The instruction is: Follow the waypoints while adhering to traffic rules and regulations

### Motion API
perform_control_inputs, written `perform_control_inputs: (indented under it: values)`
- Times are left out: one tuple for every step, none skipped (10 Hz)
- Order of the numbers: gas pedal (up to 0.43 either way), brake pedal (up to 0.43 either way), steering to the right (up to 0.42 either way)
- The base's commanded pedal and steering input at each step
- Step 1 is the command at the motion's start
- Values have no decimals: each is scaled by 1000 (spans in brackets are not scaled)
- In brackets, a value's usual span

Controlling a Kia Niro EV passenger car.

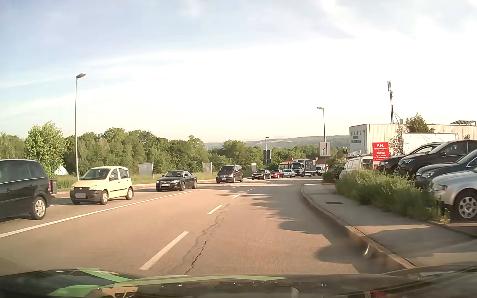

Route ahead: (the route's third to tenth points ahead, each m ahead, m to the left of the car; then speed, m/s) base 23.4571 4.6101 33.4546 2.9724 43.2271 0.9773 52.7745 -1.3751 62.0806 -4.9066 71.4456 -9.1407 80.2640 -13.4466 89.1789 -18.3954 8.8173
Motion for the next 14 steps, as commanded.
perform_control_inputs:
  values:
    - [8,0,12]
    - [8,0,13]
    - [8,0,14]
    - [8,0,14]
    - [0,0,18]
    - [0,0,21]
    - [0,0,24]
    - [0,0,24]
    - [0,0,24]
    - [0,0,24]
    - [0,0,25]
    - [0,0,26]
    - [0,0,28]
    - [0,0,26]
